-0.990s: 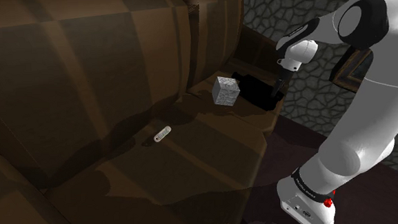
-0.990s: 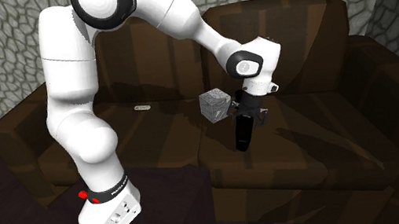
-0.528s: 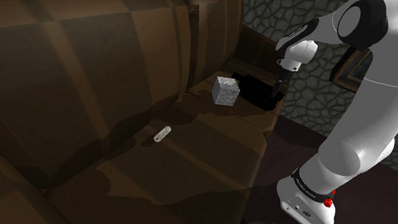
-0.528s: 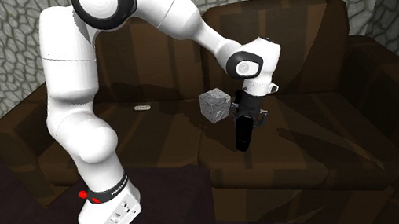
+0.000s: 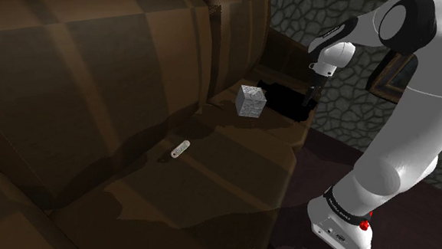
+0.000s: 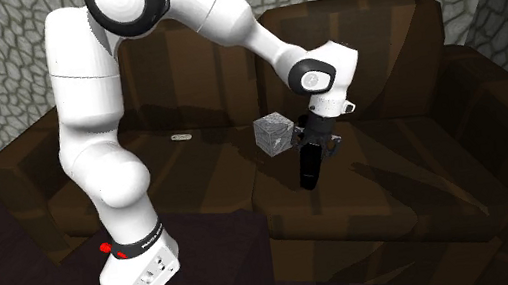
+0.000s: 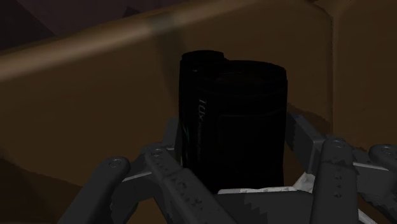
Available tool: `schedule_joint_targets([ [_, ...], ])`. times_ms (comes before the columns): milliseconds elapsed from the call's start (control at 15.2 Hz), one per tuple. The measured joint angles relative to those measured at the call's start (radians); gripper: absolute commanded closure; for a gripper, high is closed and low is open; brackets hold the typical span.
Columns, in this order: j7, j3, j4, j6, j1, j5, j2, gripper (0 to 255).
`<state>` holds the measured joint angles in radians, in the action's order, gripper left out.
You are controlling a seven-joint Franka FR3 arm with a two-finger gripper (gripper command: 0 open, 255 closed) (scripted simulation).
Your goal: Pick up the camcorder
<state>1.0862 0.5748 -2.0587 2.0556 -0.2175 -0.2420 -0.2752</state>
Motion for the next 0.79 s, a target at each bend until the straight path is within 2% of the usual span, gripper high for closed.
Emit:
schedule_joint_targets([
  [792,-0.051,0.02,0.055,-0.128,0.017,0.065,0.093,255],
])
